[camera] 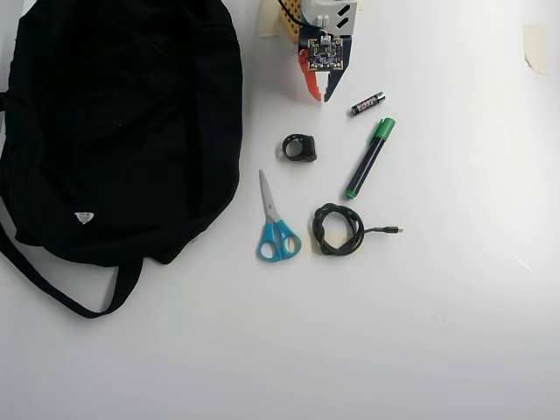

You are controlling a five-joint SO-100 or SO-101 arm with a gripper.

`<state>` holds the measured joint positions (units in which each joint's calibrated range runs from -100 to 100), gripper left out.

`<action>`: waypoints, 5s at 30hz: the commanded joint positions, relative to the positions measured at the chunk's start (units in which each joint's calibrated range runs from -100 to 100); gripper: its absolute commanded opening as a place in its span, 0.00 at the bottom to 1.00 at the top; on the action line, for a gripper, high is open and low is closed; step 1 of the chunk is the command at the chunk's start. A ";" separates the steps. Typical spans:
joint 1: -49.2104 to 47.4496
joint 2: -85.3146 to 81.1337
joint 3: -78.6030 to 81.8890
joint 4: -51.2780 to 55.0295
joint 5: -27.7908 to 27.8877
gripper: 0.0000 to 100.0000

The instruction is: Put the green marker into the black bag

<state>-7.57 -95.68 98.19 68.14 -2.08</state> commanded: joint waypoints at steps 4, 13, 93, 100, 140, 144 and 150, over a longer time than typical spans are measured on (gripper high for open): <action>0.24 0.00 1.36 0.94 0.19 0.02; 0.24 0.00 1.36 0.94 0.19 0.02; -0.29 53.77 -51.02 -36.19 -0.44 0.02; 0.31 63.23 -62.52 -43.25 0.14 0.02; 2.48 95.60 -114.09 -6.64 0.19 0.02; 2.33 95.60 -116.88 5.85 -0.28 0.02; 2.33 95.60 -121.55 21.70 -0.44 0.02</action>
<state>-4.63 1.54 -19.10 81.37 -2.32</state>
